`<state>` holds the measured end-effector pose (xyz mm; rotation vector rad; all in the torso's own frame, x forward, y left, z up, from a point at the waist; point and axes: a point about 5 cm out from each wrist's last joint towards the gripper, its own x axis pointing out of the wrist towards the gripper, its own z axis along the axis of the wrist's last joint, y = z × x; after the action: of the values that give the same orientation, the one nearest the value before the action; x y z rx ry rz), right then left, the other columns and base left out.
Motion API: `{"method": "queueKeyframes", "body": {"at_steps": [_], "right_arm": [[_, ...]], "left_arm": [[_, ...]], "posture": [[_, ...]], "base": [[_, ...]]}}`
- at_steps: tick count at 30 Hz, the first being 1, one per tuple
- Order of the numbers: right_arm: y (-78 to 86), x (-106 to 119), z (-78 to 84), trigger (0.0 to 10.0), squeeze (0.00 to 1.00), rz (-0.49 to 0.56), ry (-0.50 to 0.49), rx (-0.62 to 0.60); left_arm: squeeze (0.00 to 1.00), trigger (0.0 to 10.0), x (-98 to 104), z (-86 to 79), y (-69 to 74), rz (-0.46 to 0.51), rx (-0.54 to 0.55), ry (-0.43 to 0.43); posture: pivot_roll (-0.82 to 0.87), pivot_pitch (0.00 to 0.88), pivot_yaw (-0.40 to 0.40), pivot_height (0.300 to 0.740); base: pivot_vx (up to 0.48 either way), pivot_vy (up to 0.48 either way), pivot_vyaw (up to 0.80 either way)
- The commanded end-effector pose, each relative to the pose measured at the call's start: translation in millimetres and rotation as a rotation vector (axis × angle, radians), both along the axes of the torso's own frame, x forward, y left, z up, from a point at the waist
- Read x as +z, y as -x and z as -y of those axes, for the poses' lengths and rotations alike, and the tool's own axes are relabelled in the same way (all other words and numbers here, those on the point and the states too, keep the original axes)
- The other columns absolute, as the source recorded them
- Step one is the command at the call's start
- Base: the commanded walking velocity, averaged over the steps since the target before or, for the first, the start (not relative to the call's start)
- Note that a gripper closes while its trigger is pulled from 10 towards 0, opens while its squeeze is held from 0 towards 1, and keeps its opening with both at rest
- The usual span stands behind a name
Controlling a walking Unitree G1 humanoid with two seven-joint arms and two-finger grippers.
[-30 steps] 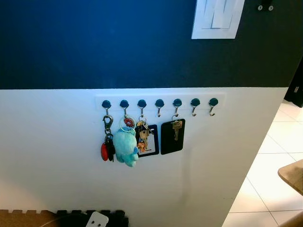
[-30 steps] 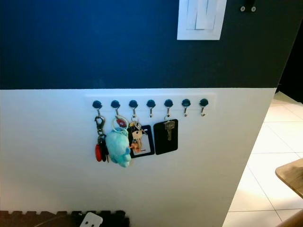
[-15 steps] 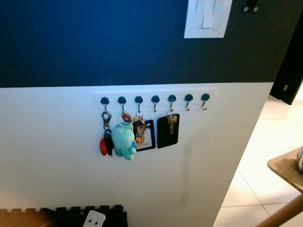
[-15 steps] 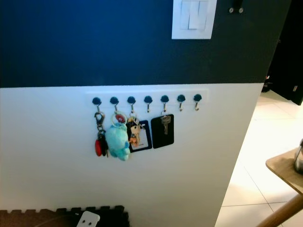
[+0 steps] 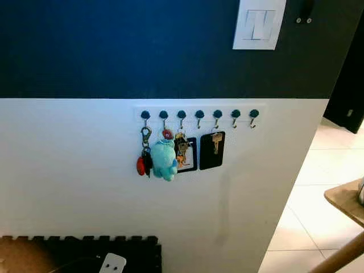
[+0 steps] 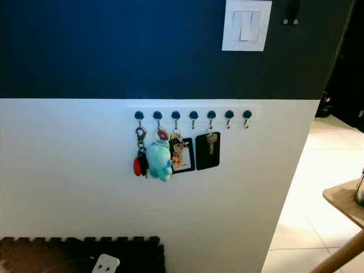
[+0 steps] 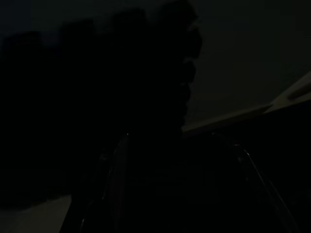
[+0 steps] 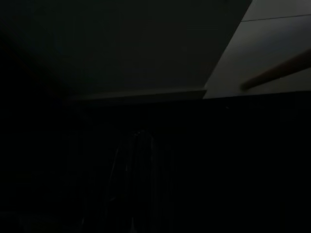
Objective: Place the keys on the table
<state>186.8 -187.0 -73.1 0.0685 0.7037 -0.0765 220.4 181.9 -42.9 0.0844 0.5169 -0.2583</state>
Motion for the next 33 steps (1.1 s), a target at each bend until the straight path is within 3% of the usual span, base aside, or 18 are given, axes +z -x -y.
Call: {"method": "queueKeyframes", "body": {"at_steps": [1,14,33], "right_arm": [[3.0,-2.0,-0.5,10.0,0.00,-0.014,-0.006,-0.013],[3.2,-2.1,-0.7,10.0,0.00,-0.015,-0.007,-0.015],[5.5,-3.3,-1.7,10.0,0.00,-0.019,-0.013,-0.021]], "left_arm": [[0.00,10.0,0.1,-1.3,-1.3,-0.007,0.008,0.005],[0.00,10.0,0.3,-2.1,-1.9,-0.011,0.004,-0.001],[0.00,10.0,-0.4,-4.8,-2.7,-0.028,0.002,-0.028]], "posture": [[0.06,0.023,0.023,0.740],[0.06,0.025,0.023,0.740],[0.06,0.025,0.034,0.740]], "base": [[-0.277,0.000,0.00],[-0.265,0.000,0.00],[0.000,0.000,0.00]]}}
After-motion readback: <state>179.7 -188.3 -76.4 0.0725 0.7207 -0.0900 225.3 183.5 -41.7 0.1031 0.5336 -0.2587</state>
